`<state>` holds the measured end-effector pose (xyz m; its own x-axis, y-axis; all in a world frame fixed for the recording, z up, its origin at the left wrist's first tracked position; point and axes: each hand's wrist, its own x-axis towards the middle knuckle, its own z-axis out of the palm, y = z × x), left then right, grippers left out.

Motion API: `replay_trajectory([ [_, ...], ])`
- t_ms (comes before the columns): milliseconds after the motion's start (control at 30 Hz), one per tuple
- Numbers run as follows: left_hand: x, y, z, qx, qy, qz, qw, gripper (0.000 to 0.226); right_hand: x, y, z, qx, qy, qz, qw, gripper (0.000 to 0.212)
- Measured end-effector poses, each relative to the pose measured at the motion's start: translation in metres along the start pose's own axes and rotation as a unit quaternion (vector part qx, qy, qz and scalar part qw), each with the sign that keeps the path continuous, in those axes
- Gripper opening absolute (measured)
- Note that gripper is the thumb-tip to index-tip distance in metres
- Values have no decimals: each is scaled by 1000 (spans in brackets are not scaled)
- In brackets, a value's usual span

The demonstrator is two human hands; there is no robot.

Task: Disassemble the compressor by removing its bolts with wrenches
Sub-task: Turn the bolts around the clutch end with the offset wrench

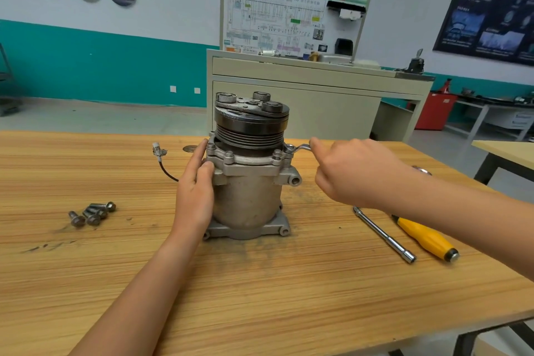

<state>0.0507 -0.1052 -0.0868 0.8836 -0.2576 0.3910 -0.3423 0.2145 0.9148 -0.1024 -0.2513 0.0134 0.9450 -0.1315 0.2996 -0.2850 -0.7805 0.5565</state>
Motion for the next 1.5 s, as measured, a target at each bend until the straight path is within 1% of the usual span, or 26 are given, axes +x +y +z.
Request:
replay_trajectory([
  [33,0,0,0,0,0,-1,1000,43,0,3,3,19,-5,-4,1000,46],
  [100,1,0,1,0,-1,-1,1000,43,4,14,7,28,-22,-8,999,47],
  [200,1,-1,1,4,-1,2,1000,43,16,32,17,-34,-19,-48,998,55],
  [267,1,-2,1,2,2,2,1000,43,22,39,26,-49,-8,-63,997,54],
  [367,1,-2,1,-3,1,5,1000,43,34,40,42,-8,60,-74,995,45],
  [400,1,-2,1,-1,1,8,1000,43,40,39,48,13,108,-83,991,40],
  [467,2,-1,1,6,-2,14,1000,42,54,32,56,70,227,-89,967,27],
  [500,2,-1,0,9,-4,15,1000,42,61,27,56,87,263,-88,957,24],
  [567,1,0,-1,11,-6,12,1000,42,69,20,54,100,286,-94,948,23],
  [633,1,0,-1,9,-12,8,1000,41,66,22,51,118,291,-95,945,18],
  [700,1,0,-1,8,-14,10,1000,41,52,31,43,150,299,-55,941,17],
  [733,1,-1,-2,6,-13,11,1000,41,42,36,39,174,303,-25,937,20],
  [800,1,-1,-1,1,-10,8,1000,42,20,43,29,207,286,22,935,30],
  [833,2,-1,-1,-1,-10,6,1000,42,11,44,24,205,258,31,944,33],
  [933,1,-1,0,-2,-9,4,1000,41,-3,39,18,157,112,32,981,42],
  [1000,1,-1,0,-1,-8,4,1000,41,-5,30,16,148,56,28,987,44],
  [1100,1,-1,0,0,-7,2,1000,41,-4,16,11,142,5,34,989,40],
  [1167,1,0,0,4,-6,1,1000,42,0,10,3,110,-21,52,992,39],
  [1200,1,1,0,4,-5,0,1000,42,1,7,-2,77,-33,56,995,38],
  [1267,1,2,1,0,-1,-3,1000,42,2,-5,-13,-10,-53,45,998,38],
  [1333,0,2,1,-5,1,-7,1000,42,0,-17,-20,-69,-66,23,995,45],
  [1400,0,3,1,-6,-2,-4,1000,42,0,-19,-21,-86,-68,17,994,46],
  [1500,0,3,0,-3,-8,1,1000,42,3,-2,-17,-61,-48,-4,997,40],
])
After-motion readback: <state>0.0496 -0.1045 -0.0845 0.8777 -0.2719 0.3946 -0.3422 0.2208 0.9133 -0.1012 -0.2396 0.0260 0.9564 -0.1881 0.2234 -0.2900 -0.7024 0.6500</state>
